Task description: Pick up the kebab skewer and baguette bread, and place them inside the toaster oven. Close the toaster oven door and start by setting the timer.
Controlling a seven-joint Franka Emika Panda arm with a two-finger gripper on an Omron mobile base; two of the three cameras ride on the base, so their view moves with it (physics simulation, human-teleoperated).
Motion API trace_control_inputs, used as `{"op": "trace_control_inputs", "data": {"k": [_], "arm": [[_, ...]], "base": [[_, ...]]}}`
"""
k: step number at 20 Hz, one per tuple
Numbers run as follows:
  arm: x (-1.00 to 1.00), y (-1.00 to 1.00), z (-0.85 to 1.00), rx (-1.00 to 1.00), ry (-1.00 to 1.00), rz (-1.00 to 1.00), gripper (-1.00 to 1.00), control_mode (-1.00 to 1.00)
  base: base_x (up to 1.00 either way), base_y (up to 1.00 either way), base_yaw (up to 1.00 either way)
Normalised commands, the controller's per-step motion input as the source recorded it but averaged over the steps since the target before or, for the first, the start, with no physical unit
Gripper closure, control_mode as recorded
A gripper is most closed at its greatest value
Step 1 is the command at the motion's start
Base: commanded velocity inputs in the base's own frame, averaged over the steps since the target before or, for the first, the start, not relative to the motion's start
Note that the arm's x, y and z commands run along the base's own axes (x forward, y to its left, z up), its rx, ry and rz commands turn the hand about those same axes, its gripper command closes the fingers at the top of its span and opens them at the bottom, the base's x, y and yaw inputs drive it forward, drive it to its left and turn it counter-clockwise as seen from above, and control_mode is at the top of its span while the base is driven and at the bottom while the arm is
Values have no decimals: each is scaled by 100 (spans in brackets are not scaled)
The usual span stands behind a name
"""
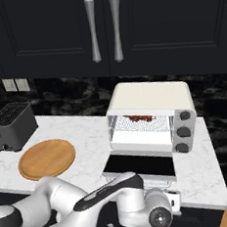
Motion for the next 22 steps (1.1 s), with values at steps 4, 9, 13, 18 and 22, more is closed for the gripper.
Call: {"op": "trace_control_inputs", "data": {"k": [4,9,13,18,22], "arm": [[4,8,61,0,-9,0,-100,-100],[12,5,70,0,-6,-1,-100,-100],[9,1,48,0,-1,-1,-100,-100],[-6,-6,-6,0,0,0,-100,-100],[-36,-31,-44,0,1,0,-100,-100]], "base": [[0,0,0],[0,0,0],[0,0,0],[0,0,0],[0,0,0]]}}
